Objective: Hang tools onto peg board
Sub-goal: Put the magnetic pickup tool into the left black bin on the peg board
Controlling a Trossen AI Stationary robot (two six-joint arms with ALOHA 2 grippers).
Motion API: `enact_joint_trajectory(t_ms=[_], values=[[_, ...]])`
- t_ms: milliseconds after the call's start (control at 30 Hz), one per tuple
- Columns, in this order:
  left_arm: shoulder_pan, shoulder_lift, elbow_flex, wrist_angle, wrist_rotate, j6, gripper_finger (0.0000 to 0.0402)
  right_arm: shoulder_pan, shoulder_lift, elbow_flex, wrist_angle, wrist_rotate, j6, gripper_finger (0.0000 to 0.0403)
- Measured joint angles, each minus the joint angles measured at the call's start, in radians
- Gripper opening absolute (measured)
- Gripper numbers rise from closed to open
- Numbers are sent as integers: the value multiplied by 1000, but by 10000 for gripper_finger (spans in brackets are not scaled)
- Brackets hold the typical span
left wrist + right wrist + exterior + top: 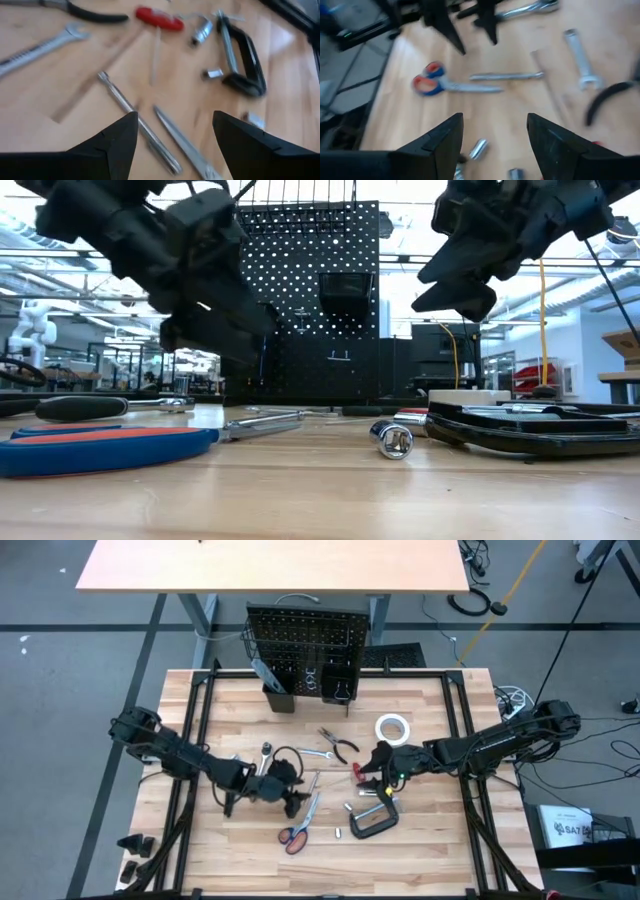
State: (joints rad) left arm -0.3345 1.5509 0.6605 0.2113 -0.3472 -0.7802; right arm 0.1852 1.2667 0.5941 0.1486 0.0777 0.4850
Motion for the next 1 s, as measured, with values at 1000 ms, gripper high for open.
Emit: enact_joint_trajectory(t_ms=[1000], values=[[44, 273, 256, -328, -210, -175, 257, 0, 14, 0, -50, 35, 125, 212]])
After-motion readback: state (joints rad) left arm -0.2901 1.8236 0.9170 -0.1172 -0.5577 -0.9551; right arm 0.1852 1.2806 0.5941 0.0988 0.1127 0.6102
